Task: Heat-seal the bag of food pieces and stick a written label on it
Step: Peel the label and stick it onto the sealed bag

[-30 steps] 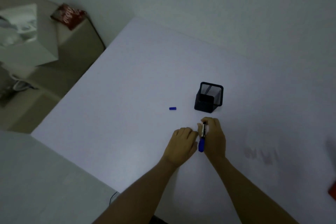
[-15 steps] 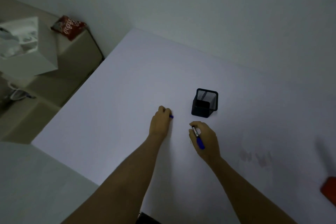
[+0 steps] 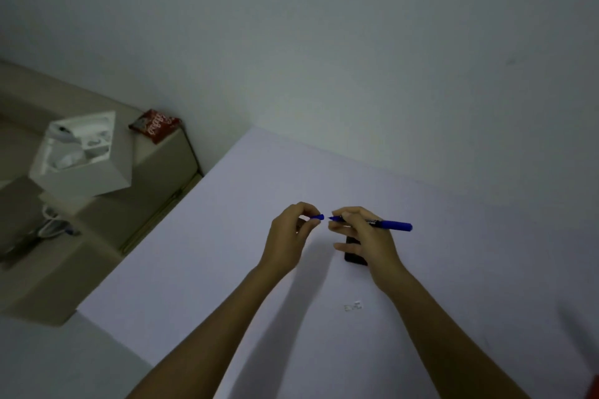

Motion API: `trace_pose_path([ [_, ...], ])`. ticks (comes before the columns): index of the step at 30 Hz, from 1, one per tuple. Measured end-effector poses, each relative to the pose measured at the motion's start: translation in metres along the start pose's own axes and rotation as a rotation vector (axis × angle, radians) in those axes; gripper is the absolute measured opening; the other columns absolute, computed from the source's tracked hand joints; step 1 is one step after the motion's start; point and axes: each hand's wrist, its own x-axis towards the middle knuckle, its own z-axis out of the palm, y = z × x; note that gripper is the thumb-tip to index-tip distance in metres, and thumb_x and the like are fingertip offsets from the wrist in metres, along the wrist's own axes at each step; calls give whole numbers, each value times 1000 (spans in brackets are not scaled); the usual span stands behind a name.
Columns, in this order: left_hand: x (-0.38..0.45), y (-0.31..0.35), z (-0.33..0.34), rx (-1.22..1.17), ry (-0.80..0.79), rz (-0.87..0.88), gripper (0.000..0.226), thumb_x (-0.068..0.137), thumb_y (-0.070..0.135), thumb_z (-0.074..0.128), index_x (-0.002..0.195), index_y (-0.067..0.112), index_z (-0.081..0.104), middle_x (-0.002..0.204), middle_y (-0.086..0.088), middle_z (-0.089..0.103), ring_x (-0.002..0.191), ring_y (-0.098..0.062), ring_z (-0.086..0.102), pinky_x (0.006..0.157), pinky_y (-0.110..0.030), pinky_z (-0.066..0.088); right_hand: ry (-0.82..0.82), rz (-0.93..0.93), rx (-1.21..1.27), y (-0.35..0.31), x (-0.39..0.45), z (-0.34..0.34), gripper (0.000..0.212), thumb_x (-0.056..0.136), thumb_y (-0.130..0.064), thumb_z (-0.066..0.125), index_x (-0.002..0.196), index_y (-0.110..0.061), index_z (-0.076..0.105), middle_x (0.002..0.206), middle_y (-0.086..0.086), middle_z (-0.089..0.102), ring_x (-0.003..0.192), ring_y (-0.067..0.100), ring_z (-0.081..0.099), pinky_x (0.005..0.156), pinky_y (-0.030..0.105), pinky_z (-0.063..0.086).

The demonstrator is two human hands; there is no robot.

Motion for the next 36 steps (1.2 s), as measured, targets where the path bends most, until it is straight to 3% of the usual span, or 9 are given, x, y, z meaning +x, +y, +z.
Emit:
trace_pose_path([
  [4,-5,15,-11,50,-12,53,7,93,18,57,97,21,62,98,10,64,81,-6,62,71,-12,48,-20,-37,-8,-12,-10,5,15,93,-12,55,97,-10,70,93,13,74,90,21,72,68,38,61],
  [9,-9,21,-11,66,-15,73,8,94,17,57,97,24,60,98,9,64,84,-8,63,73,-15,50,-46,-24,-57,-15,-13,8,17,94,-12,55,88,-16,71,87,11,75,88,23,72,67,38,61],
  [15,-23,61,-20,37,-27,152,8,92,18,59,96,23,63,94,11,65,84,-5,62,76,-15,50,-23,-61,-59,-44,-41,6,21,96,-20,52,91,-9,69,82,13,73,78,25,72,61,34,59],
  [17,-26,68,-23,-9,-61,159,6,89,18,64,94,20,66,90,10,68,83,-4,64,77,-15,51,-1,-61,-26,-45,-45,6,36,98,-35,47,83,-10,69,61,7,66,54,17,63,50,28,52],
  [19,-31,84,-24,-76,-108,190,7,84,19,70,91,16,69,85,9,70,81,-4,65,76,-14,50,28,-67,17,-51,-49,4,44,98,-43,43,73,-11,60,45,1,48,38,12,41,39,20,36],
  [21,-34,98,-26,-106,-154,261,12,80,19,74,88,14,67,82,10,69,78,-5,65,76,-13,50,57,-55,47,-60,-51,2,43,97,-42,45,65,-14,47,46,1,40,35,11,30,36,19,25],
  [27,-26,126,-36,102,-259,527,25,76,26,76,86,22,54,78,23,56,73,-3,58,71,-14,50,-40,28,168,-79,-62,-4,39,96,-35,49,63,-15,42,54,3,45,30,7,27,30,16,24],
  [36,-21,113,-25,167,-355,538,27,80,26,72,83,5,56,78,-3,66,74,-13,61,69,-22,52,-7,96,294,-60,-67,-11,44,96,-37,49,57,-18,41,44,-3,42,29,8,28,29,17,26],
])
